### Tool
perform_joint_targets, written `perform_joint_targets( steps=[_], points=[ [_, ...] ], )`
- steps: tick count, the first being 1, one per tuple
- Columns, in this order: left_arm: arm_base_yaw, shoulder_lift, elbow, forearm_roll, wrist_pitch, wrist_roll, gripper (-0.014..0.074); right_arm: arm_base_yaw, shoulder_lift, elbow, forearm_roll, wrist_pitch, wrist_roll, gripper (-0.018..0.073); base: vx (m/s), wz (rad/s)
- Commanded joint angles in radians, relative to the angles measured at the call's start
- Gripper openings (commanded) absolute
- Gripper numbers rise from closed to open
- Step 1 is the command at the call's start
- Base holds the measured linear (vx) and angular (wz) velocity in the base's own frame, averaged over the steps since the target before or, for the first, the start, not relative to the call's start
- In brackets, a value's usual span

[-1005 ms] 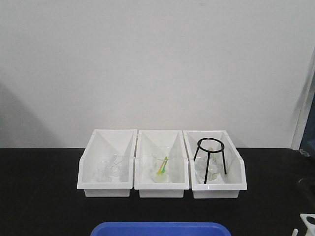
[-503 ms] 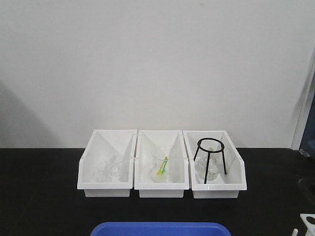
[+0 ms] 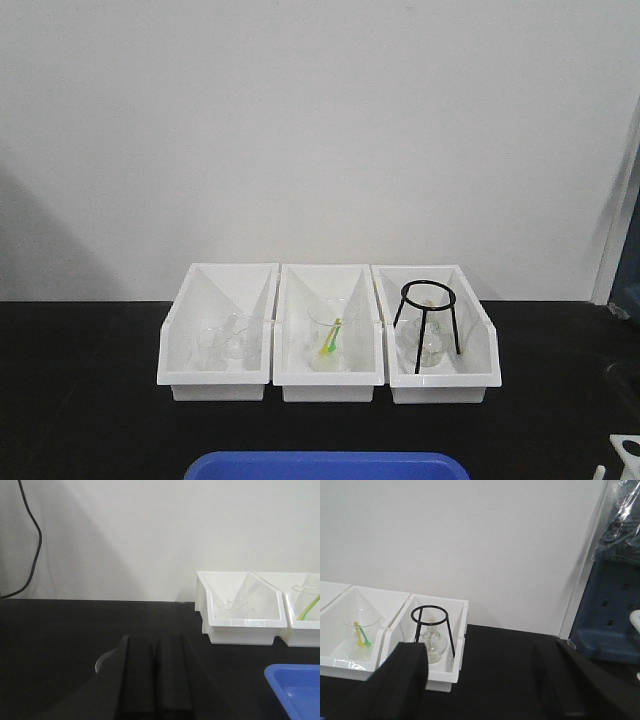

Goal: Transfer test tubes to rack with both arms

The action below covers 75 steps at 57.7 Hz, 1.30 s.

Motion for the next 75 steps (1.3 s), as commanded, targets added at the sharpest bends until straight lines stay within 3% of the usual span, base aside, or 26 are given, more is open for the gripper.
perform_joint_targets(
  steps=[1, 35, 46, 55, 60, 67, 75],
  points=[
    [0.003, -0.021, 0.025, -0.010, -0.079, 0.000, -0.0021, -0.007, -0.004, -0.035, -0.004, -0.078, -0.009, 0.0494, 0.00, 0.00],
    [0.003, -0.021, 0.025, -0.010, -0.079, 0.000, -0.0021, -0.007, -0.094, 0.003, -0.012, -0.088, -0.010, 0.0494, 0.00, 0.00],
    [0.003, -0.021, 0.025, -0.010, -0.079, 0.000, -0.0021, -0.007, -0.261, 0.165, -0.052, -0.109, 0.147, 0.0477, 0.00, 0.00],
    [0.003, -0.021, 0.025, -0.010, -0.079, 0.000, -0.0021, -0.007, -0.402, 0.305, -0.241, -0.065, 0.423, 0.0409, 0.00, 0.00],
    [0.003, -0.021, 0.025, -0.010, -0.079, 0.000, -0.0021, -0.007, -0.460, 0.365, -0.352, -0.038, 0.524, 0.0361, 0.00, 0.00],
    [0.003, -0.021, 0.025, -0.010, -0.079, 0.000, -0.0021, -0.007, -0.556, 0.451, -0.391, -0.027, 0.540, 0.0261, 0.00, 0.00],
    [0.003, -0.021, 0.025, -0.010, -0.079, 0.000, -0.0021, 0.006, -0.667, 0.559, -0.388, -0.027, 0.489, 0.0113, 0.00, 0.00]
  ],
)
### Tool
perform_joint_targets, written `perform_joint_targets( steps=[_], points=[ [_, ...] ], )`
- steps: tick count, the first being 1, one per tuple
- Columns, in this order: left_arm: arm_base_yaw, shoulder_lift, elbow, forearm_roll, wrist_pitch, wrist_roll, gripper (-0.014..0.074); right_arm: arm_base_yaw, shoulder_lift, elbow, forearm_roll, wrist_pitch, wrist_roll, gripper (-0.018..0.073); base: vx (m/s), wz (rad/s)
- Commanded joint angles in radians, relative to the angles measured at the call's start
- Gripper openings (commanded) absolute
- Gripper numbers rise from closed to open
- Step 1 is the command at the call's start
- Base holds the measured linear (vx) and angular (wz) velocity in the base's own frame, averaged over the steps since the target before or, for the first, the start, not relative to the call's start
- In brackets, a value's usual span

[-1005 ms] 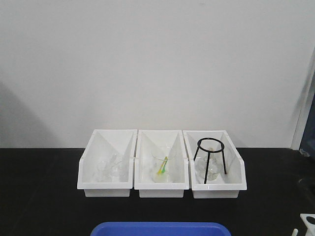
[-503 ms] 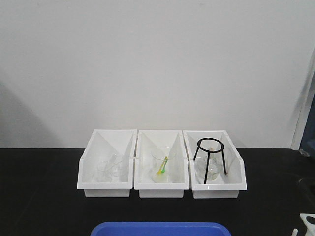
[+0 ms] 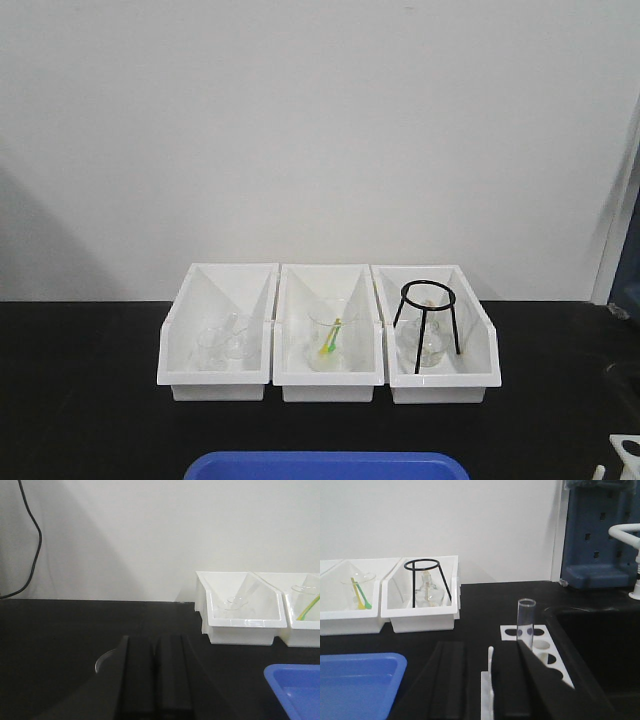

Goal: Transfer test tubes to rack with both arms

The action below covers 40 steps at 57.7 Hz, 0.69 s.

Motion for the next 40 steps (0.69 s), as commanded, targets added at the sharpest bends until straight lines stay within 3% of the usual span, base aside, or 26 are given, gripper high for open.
perform_joint_targets(
  steps=[1, 8, 14, 40],
  points=[
    [0.003, -0.021, 0.025, -0.009, -0.079, -0.001, -0.0021, 0.011, -0.053, 0.035, -0.016, -0.079, -0.037, 0.0099, 0.00, 0.00],
    [0.003, -0.020, 0.025, -0.009, -0.080, -0.001, -0.0021, 0.067, -0.077, 0.128, -0.016, -0.123, -0.051, -0.0014, 0.00, 0.00],
    [0.003, -0.020, 0.025, -0.009, -0.080, -0.001, -0.0021, 0.072, -0.080, 0.157, 0.000, -0.136, -0.008, -0.0012, 0.00, 0.00],
    [0.003, -0.020, 0.025, -0.009, -0.080, -0.001, -0.0021, 0.052, -0.078, 0.157, -0.005, -0.160, -0.008, -0.0011, 0.00, 0.00]
  ],
)
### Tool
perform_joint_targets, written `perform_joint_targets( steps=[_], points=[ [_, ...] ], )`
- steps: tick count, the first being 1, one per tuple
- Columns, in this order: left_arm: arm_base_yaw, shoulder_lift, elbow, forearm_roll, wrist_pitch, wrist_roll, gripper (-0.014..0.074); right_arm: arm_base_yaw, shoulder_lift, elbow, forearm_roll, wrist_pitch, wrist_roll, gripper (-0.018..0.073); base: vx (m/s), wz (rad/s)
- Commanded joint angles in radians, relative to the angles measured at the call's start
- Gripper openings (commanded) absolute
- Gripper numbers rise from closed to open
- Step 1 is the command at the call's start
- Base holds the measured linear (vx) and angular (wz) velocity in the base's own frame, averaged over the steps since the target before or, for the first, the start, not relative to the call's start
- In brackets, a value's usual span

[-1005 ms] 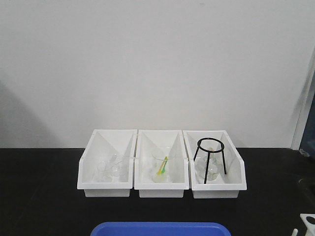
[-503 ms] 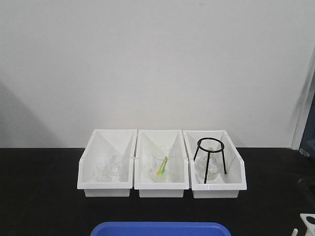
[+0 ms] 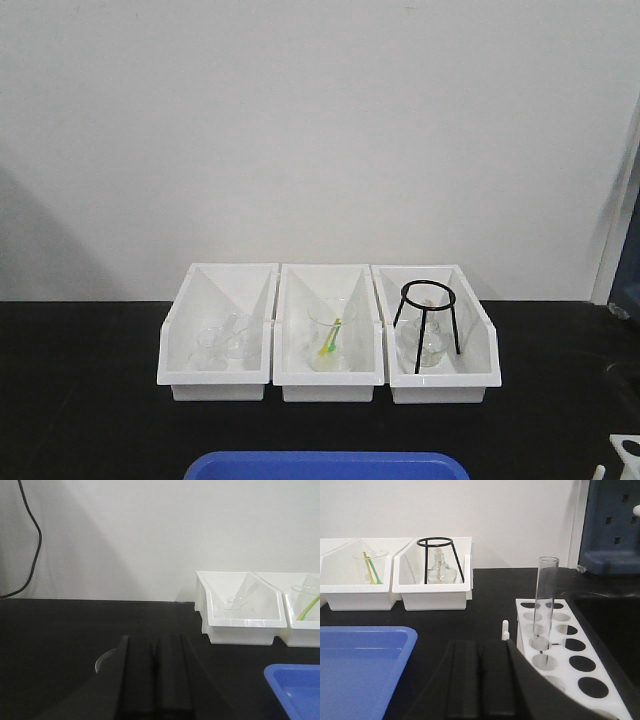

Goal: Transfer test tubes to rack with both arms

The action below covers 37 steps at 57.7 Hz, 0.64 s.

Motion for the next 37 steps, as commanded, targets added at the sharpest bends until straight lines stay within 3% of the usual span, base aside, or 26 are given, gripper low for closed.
perform_joint_targets(
  steps=[1, 37],
  points=[
    [0.003, -0.020, 0.025, -0.007, -0.080, -0.001, -0.0021, -0.007, -0.007, 0.010, -0.006, -0.087, -0.002, -0.0011, 0.00, 0.00],
    [0.003, -0.020, 0.025, -0.007, -0.080, -0.001, -0.0021, -0.007, -0.007, 0.010, -0.006, -0.087, -0.002, -0.0008, 0.00, 0.00]
  ],
)
